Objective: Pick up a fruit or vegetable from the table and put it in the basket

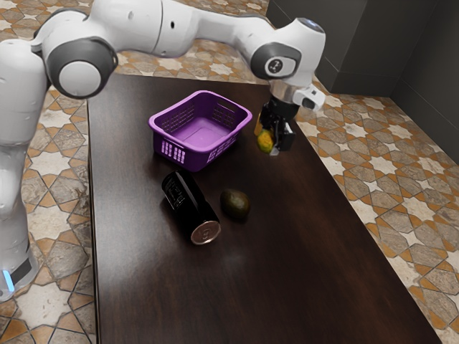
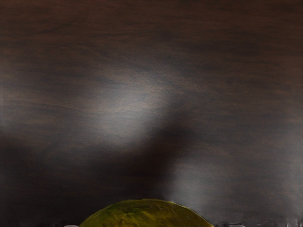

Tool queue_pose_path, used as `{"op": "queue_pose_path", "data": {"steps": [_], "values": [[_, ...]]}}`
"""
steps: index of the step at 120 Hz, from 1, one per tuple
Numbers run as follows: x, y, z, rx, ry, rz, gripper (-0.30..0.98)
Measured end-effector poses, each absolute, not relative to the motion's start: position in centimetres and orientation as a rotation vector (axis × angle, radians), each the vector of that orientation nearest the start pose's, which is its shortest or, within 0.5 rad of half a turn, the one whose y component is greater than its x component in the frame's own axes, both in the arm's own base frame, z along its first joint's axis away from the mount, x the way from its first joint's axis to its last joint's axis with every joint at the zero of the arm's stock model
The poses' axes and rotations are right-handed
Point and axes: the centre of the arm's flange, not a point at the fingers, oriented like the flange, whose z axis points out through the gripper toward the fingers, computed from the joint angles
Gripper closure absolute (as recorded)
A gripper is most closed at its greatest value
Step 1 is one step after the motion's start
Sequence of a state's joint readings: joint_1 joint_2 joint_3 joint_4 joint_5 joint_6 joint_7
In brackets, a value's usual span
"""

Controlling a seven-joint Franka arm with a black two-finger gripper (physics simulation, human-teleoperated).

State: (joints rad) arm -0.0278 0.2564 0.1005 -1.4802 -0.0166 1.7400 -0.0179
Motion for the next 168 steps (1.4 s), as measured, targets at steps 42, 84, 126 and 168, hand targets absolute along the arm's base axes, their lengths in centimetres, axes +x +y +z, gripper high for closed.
{"op": "queue_pose_path", "data": {"steps": [42, 84, 126, 168], "values": [[56.6, 5.3, 58.1, -3.127, -0.205, 0.058, 0.33], [52.0, 10.1, 55.2, -3.134, -0.352, 0.146, 0.33], [51.9, 15.9, 55.5, -3.083, -0.423, 0.003, 0.33], [53.0, 15.8, 55.2, -3.056, -0.338, -0.061, 0.08]]}}
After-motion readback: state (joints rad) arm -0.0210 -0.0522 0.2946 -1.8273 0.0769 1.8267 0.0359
